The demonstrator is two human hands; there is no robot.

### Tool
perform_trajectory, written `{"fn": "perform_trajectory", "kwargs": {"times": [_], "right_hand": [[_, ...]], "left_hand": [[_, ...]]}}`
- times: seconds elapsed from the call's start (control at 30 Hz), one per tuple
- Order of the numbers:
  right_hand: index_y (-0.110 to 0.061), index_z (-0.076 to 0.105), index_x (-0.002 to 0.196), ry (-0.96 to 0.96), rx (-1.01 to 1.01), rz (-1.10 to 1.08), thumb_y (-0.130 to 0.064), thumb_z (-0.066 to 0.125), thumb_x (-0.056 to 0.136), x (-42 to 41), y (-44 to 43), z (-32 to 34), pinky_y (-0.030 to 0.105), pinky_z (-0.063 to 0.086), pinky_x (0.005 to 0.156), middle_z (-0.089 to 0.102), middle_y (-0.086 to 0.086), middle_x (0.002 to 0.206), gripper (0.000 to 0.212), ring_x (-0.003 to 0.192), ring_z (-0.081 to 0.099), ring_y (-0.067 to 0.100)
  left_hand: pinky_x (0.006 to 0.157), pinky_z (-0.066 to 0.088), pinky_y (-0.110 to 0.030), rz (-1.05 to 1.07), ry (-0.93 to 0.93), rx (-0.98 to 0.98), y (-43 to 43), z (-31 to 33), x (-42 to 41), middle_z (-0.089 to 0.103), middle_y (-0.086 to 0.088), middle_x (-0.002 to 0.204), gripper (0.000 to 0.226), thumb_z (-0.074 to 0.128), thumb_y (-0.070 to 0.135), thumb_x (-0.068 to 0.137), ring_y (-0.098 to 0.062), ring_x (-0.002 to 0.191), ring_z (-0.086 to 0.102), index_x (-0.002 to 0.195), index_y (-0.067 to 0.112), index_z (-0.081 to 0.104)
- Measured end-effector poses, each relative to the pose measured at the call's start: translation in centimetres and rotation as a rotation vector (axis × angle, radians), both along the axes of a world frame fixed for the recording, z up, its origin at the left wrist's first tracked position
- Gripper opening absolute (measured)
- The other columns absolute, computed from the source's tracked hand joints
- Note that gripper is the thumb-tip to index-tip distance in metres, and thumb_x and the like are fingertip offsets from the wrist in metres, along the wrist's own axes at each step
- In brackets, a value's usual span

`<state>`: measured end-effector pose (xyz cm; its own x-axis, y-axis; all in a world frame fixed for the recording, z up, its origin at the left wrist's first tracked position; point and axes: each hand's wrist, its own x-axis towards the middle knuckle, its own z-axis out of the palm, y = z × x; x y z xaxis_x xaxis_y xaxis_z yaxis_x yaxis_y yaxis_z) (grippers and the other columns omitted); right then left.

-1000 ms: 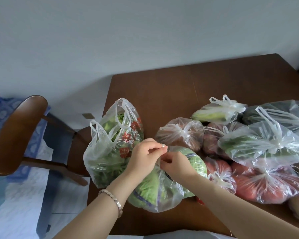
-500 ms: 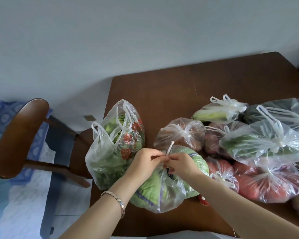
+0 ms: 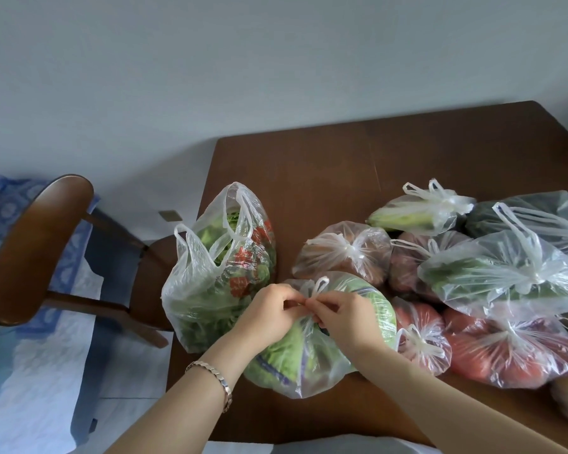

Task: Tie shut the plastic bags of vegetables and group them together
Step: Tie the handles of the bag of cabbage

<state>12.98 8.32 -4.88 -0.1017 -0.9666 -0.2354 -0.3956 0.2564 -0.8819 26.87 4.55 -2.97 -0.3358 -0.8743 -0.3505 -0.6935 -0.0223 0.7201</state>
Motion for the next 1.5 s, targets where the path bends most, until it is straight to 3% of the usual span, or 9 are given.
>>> {"fn": "perform_trajectory", "kwargs": {"times": [0.13,0.27,0.37,0.43,0.6,0.73,1.07,1.27,1.5], "right_hand": [[-0.012,0.073,0.07,0.15,-0.186,-0.012,-0.013,0.066,0.083,-0.1,0.2,-0.6,0.017,0.044,0.052,0.067,0.001,0.06,0.014,0.056,0.058,0.012],[-0.013,0.072,0.067,-0.071,0.045,-0.07,-0.015,0.063,0.085,-0.4,-0.4,0.1,0.025,0.053,0.056,0.069,0.004,0.06,0.02,0.056,0.063,0.013],[-0.015,0.07,0.071,-0.174,0.152,-0.072,-0.016,0.064,0.085,-0.6,-1.0,0.3,0.019,0.053,0.052,0.069,0.002,0.06,0.015,0.051,0.061,0.004],[-0.016,0.065,0.077,-0.215,0.193,-0.097,-0.018,0.068,0.082,-0.7,-1.2,0.4,0.025,0.056,0.054,0.07,0.003,0.062,0.007,0.053,0.064,0.009],[-0.026,0.052,0.089,-0.111,0.183,-0.038,-0.026,0.078,0.071,-0.9,-0.9,0.6,0.025,0.056,0.06,0.073,0.0,0.075,0.032,0.065,0.07,0.012],[-0.023,0.054,0.096,0.009,0.156,0.059,-0.026,0.074,0.076,-0.8,-0.8,0.9,0.012,0.049,0.051,0.068,-0.006,0.078,0.028,0.059,0.065,0.003],[-0.023,0.049,0.091,0.118,0.085,0.094,-0.009,0.065,0.075,-0.5,-0.2,0.6,0.032,0.053,0.066,0.061,-0.007,0.072,0.026,0.066,0.058,0.011],[-0.017,0.062,0.103,0.174,-0.007,0.115,-0.011,0.063,0.076,-0.2,0.0,0.2,0.029,0.048,0.067,0.059,-0.007,0.073,0.027,0.064,0.053,0.009],[-0.01,0.069,0.102,0.277,-0.089,0.138,-0.01,0.059,0.082,0.5,0.4,-0.1,0.03,0.044,0.068,0.065,0.011,0.093,0.023,0.081,0.059,0.025]], "left_hand": [[0.082,0.05,-0.026,0.067,0.076,0.086,0.1,-0.7,0.0,0.064,0.011,0.082,0.014,0.066,0.023,0.084,-0.012,0.085,0.062,0.096,0.02,0.074],[0.066,0.046,-0.021,0.161,0.115,0.071,0.7,-1.4,-0.1,0.068,-0.001,0.075,0.013,0.07,0.026,0.08,-0.009,0.065,0.056,0.09,0.019,0.075],[0.064,0.045,-0.019,0.178,0.08,0.047,0.8,-1.6,-0.4,0.065,0.004,0.074,0.017,0.068,0.025,0.082,-0.007,0.067,0.056,0.092,0.012,0.073],[0.061,0.042,-0.019,0.184,0.065,0.082,0.8,-1.5,-0.7,0.063,0.005,0.074,0.018,0.066,0.028,0.084,-0.008,0.069,0.056,0.092,0.013,0.071],[0.077,0.047,-0.03,0.278,0.115,0.271,0.0,-1.7,-0.8,0.067,0.005,0.075,0.009,0.07,0.03,0.079,-0.016,0.083,0.063,0.076,0.021,0.071],[0.086,0.046,-0.033,0.223,0.084,0.351,-0.5,-1.9,-0.6,0.066,0.006,0.073,0.012,0.068,0.03,0.08,-0.015,0.084,0.061,0.068,0.027,0.069],[0.063,0.037,-0.028,-0.008,-0.018,0.245,-0.5,-1.6,-0.2,0.057,0.009,0.066,0.018,0.058,0.036,0.088,-0.008,0.06,0.048,0.084,0.02,0.066],[0.068,0.044,-0.037,-0.121,-0.133,0.203,-0.5,-1.3,-0.1,0.058,0.005,0.074,0.019,0.046,0.041,0.093,-0.018,0.07,0.056,0.091,0.027,0.059],[0.061,0.036,-0.033,-0.152,-0.146,0.163,-0.1,-1.0,-0.1,0.049,0.007,0.065,0.023,0.042,0.035,0.096,-0.014,0.059,0.046,0.074,0.032,0.047]]}}
